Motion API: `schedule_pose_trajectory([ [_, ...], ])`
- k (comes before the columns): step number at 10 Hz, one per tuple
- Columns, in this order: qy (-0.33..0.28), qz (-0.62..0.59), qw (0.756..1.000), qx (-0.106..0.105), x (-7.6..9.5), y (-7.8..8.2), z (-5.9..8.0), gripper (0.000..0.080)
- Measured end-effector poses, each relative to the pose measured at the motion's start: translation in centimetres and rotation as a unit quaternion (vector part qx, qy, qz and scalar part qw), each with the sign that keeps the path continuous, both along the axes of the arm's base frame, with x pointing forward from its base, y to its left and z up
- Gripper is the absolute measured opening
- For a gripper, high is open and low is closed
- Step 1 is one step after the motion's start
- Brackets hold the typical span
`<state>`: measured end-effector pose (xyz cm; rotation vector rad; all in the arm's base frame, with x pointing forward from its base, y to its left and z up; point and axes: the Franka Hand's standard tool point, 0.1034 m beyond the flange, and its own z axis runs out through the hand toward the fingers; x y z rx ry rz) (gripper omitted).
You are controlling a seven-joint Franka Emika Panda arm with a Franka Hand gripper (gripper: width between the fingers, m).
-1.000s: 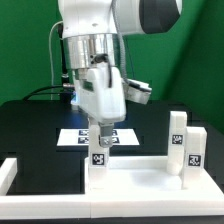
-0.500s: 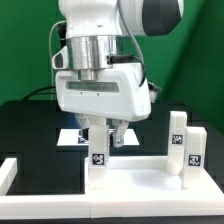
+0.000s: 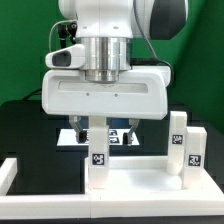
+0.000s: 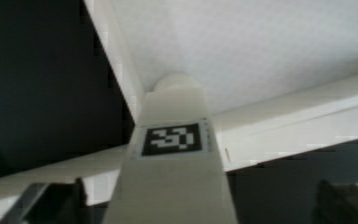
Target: Assemble desk
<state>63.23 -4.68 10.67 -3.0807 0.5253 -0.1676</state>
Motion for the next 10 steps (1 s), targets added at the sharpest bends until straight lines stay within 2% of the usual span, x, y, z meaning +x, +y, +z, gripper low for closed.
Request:
schedule_pose_trajectory([
  [2, 0.0, -0.065, 0.998, 0.008, -0.01, 0.01, -0.02, 0.0308],
  [4, -0.003, -0.142, 0.99, 0.016, 0.0, -0.13, -0.04, 0.029],
  [6, -0.012, -0.267, 0.963, 0.035, -0.08, -0.29, -0.13, 0.029],
  [7, -0.009, -0.333, 0.942, 0.043, -0.04, -0.29, -0.15, 0.029],
  [10, -0.002, -0.509, 0.854, 0.107, -0.05, -0.63, -0.19, 0.0292],
])
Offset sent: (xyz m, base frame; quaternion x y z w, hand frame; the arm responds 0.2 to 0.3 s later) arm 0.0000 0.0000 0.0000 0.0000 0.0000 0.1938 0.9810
